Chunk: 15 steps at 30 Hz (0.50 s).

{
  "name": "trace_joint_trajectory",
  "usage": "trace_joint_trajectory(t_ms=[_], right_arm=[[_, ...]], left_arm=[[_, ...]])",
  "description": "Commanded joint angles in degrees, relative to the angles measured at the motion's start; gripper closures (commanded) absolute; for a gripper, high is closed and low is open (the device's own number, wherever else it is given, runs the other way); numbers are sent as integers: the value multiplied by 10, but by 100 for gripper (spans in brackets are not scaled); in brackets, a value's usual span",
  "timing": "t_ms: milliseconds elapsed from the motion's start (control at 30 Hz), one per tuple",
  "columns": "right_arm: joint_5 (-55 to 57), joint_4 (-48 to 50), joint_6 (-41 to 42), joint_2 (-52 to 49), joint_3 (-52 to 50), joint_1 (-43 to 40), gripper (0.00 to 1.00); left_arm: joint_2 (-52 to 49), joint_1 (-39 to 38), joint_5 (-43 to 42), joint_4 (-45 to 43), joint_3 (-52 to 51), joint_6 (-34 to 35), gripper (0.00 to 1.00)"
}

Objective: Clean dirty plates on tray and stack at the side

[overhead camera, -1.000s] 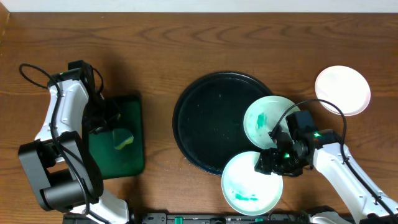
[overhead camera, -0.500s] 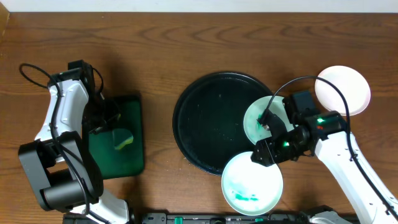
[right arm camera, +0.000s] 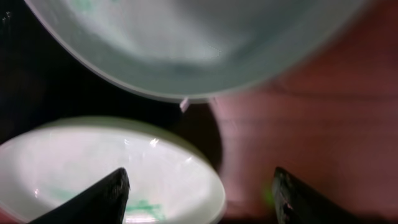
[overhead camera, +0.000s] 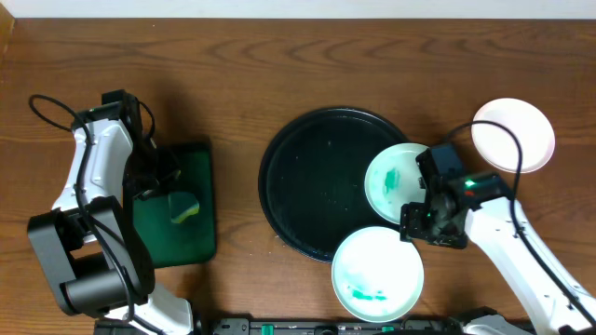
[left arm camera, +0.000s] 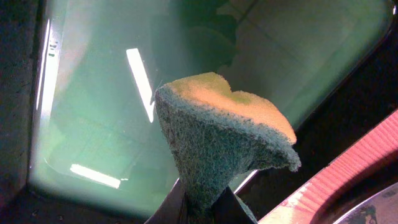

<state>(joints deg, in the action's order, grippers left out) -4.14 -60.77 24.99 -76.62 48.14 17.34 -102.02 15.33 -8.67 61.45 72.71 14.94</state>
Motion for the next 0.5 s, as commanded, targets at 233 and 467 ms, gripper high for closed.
trace_joint_trajectory(t_ms=[233,467], right_arm=[[-116,122,-85,-23,-86,7,29],[-159,143,-98,-23,-97,8,60]], left_arm=[[-8,2,0,7,-3,-10,92],[-8,2,1,12,-3,-10,93]])
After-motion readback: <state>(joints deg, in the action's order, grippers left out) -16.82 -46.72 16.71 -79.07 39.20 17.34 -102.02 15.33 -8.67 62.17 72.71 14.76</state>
